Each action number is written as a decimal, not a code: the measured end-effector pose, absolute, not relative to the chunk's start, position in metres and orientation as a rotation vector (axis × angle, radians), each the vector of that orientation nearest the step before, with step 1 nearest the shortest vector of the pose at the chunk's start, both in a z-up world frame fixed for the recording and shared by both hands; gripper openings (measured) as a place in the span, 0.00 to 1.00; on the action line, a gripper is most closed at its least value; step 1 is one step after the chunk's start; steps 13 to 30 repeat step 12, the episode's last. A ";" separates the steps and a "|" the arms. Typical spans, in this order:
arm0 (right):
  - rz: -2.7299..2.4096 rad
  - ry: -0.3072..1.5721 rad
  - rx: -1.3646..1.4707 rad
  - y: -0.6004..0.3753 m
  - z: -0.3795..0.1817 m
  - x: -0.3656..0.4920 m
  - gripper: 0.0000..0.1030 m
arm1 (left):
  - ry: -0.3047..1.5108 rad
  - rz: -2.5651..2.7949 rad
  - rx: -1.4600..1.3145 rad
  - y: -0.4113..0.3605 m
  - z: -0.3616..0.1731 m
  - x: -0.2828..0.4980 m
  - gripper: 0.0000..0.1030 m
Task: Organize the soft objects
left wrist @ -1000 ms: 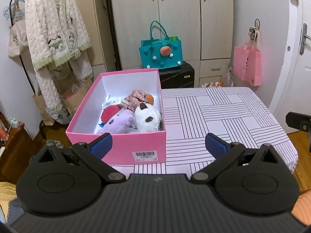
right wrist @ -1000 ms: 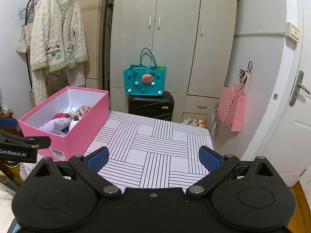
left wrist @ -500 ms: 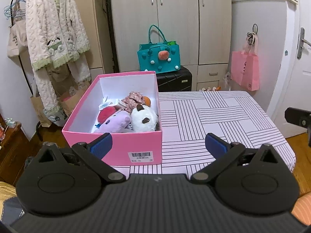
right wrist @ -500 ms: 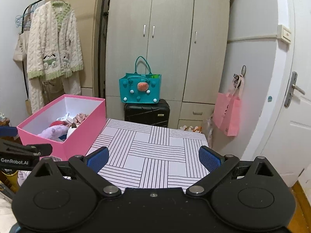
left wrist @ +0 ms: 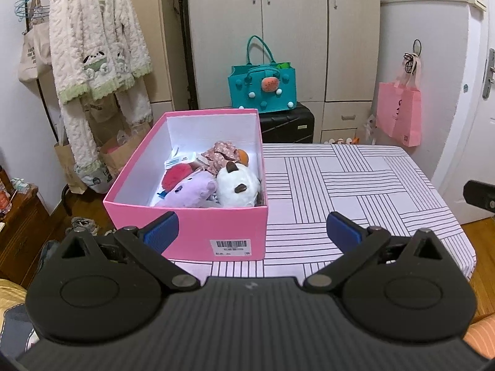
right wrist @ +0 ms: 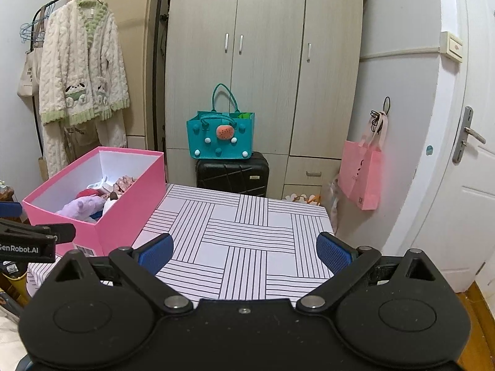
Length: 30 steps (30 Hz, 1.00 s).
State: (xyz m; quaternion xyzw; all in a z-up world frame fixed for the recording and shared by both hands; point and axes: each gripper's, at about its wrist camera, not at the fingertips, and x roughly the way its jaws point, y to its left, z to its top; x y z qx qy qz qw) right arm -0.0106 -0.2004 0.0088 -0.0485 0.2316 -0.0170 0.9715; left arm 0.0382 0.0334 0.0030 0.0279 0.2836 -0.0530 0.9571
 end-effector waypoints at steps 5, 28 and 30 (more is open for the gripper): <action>-0.039 0.473 -0.097 -0.201 0.007 -0.010 0.98 | 0.574 -0.096 0.058 0.033 0.001 0.039 1.00; -0.043 0.477 -0.095 -0.202 0.005 -0.008 0.98 | 0.567 -0.096 0.070 0.032 0.001 0.038 1.00; -0.043 0.477 -0.095 -0.202 0.005 -0.008 0.98 | 0.567 -0.096 0.070 0.032 0.001 0.038 1.00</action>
